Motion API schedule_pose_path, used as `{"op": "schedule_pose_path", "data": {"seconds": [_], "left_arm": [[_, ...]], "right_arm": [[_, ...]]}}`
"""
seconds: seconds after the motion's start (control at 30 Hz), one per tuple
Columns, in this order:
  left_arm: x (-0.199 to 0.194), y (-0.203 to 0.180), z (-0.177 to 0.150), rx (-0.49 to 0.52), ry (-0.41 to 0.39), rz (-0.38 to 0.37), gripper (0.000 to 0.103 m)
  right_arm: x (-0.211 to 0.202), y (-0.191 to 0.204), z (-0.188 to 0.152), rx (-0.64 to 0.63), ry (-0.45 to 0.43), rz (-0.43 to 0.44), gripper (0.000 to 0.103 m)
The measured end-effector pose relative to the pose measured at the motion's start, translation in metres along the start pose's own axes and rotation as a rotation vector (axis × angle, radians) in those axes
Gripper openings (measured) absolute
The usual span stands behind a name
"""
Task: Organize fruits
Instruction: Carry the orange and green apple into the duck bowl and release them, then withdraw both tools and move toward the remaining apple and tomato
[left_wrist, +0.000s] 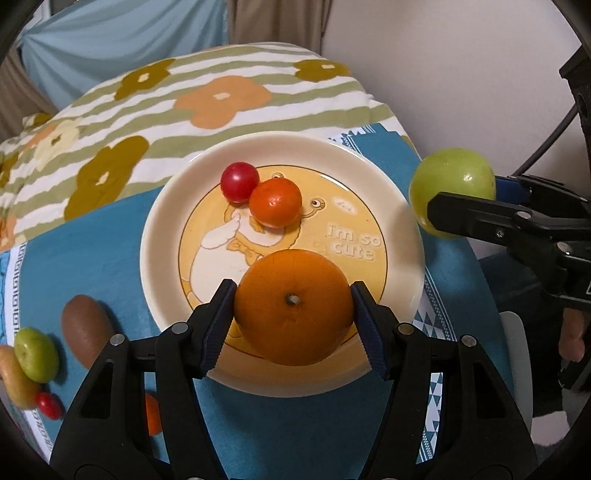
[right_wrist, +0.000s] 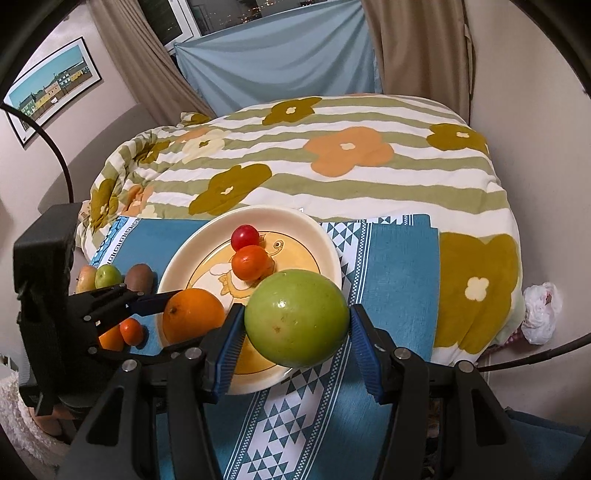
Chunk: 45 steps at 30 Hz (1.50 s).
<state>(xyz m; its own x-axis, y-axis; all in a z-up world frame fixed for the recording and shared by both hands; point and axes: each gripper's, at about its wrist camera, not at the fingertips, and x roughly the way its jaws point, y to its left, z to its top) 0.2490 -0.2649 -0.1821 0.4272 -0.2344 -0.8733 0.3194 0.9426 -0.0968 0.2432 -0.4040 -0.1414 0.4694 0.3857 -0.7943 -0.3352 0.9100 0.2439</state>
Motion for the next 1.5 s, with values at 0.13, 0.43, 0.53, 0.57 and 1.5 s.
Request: {"op": "schedule_pose_path", "data": {"seconds": [0.13,0.43,0.53,0.57,1.5], "left_arm": [[-0.016,0.003,0.003,0.005,-0.044,0.012,0.103],[-0.042,0.014,0.002,0.007,-0.059,0.03,0.103],[-0.048,0.02,-0.003,-0.008,-0.056,0.042,0.103],[-0.051,0.024,-0.006,-0.013,-0.054,0.05,0.103],[-0.072,0.058,-0.056,-0.149,-0.04,0.116,0.103]], "right_arm": [[-0.004,-0.001,0.003,0.005,-0.01,0.0,0.052],[0.003,0.003,0.006,-0.014,-0.005,0.016,0.052],[0.014,0.006,0.004,-0.022,0.015,0.026,0.052],[0.019,0.007,0.003,-0.022,0.023,0.033,0.052],[0.03,0.022,0.004,-0.027,-0.004,0.024,0.103]]}}
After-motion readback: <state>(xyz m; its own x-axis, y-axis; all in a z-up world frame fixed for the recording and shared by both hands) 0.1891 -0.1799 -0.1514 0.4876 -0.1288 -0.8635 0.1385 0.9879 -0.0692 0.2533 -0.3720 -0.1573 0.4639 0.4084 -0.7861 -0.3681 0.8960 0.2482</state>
